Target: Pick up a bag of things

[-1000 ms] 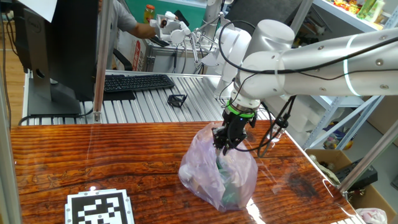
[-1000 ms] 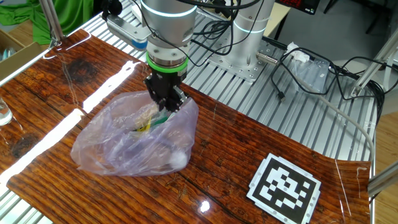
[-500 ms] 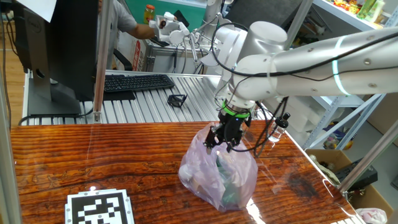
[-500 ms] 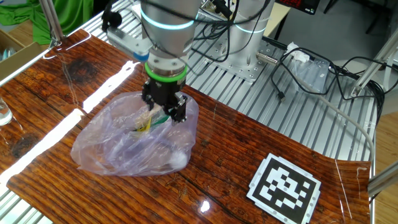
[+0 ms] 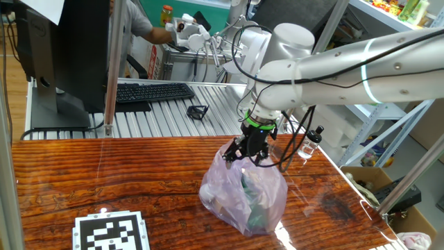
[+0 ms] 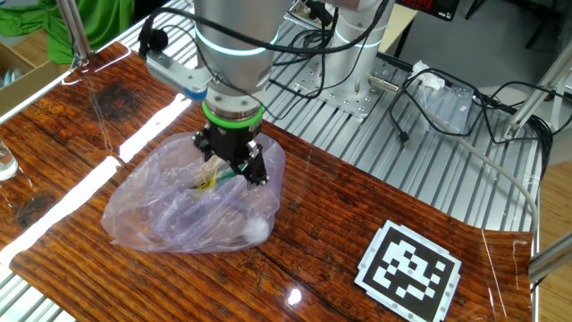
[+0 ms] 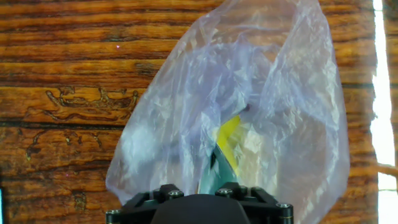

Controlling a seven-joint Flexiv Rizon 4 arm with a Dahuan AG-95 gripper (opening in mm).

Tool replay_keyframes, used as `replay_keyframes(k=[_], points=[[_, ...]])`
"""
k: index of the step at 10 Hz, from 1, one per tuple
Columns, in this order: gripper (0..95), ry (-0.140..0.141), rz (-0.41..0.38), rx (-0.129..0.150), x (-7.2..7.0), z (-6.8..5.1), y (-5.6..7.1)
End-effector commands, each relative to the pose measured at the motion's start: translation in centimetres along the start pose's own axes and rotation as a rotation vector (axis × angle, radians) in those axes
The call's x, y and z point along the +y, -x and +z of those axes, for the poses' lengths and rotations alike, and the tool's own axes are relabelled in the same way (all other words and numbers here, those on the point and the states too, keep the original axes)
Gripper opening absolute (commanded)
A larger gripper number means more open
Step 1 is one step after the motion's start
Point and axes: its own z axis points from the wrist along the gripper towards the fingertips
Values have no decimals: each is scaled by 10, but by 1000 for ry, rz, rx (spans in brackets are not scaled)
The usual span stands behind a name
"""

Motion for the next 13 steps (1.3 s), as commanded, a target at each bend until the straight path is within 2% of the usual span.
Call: replay_keyframes(k=[1,3,6,10,12,13], points=[[950,-2,8,0,3,4,2],[950,-5,25,-1,13,7,5],[950,-43,22,-3,26,10,11],[950,-77,-9,-9,27,16,17],[950,-105,-32,-16,25,19,18],[950,-128,-48,-17,23,19,19]])
